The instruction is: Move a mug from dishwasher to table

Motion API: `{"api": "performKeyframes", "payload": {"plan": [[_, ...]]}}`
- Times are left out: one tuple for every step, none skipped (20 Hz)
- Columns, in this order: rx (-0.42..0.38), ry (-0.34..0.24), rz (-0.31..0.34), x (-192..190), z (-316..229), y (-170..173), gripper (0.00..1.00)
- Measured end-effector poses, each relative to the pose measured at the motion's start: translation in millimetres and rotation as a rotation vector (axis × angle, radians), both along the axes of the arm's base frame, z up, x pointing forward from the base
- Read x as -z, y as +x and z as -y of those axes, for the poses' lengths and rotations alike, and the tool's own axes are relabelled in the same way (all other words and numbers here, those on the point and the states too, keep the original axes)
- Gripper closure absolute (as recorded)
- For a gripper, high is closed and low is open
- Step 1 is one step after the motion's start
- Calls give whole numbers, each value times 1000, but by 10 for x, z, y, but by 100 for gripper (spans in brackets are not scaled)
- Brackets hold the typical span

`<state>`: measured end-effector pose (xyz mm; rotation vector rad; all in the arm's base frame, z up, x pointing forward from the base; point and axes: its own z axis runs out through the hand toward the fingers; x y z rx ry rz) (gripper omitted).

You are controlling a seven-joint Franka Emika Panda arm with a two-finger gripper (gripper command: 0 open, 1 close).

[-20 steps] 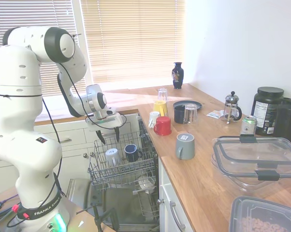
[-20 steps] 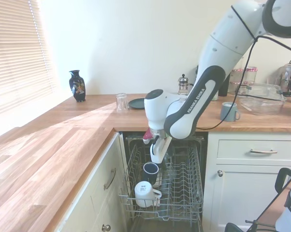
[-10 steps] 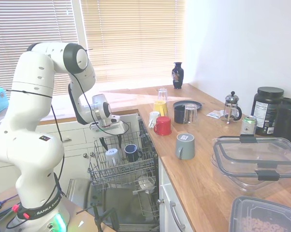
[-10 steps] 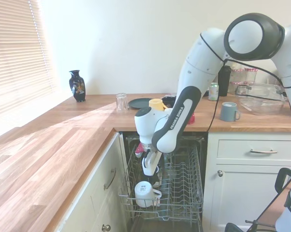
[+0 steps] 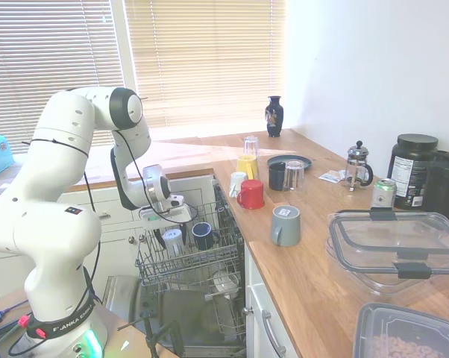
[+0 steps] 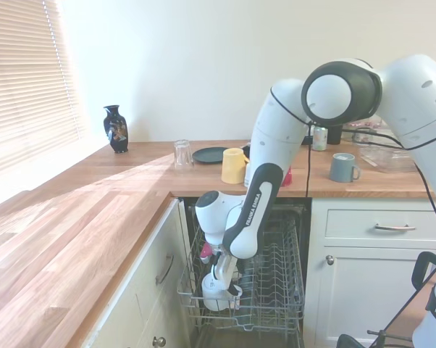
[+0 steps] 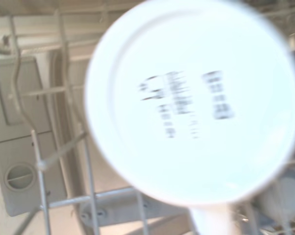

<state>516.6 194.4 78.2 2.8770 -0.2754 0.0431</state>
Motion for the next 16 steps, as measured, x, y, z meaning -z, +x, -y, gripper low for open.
{"api": "performKeyframes", "payload": {"plan": [[-5, -1, -1, 48, -21, -6, 0], [-9, -2, 0, 90, -46, -1, 0], [-10, -2, 2, 124, -72, 12, 0], [-13, -1, 7, 143, -96, 31, 0], [-15, 2, 12, 158, -115, 46, 0], [-16, 3, 15, 180, -125, 58, 0], [-15, 4, 19, 196, -123, 80, 0], [-12, 4, 22, 214, -115, 107, 0], [-9, 5, 24, 247, -101, 135, 0], [-8, 5, 24, 302, -84, 152, 0], [-9, 6, 24, 371, -73, 167, 0], [-10, 8, 24, 438, -60, 177, 0], [-11, 10, 22, 492, -55, 186, 0], [-16, 13, 23, 528, -56, 198, 0], [-19, 17, 23, 549, -62, 211, 0], [-25, 21, 24, 549, -71, 227, 0]]}}
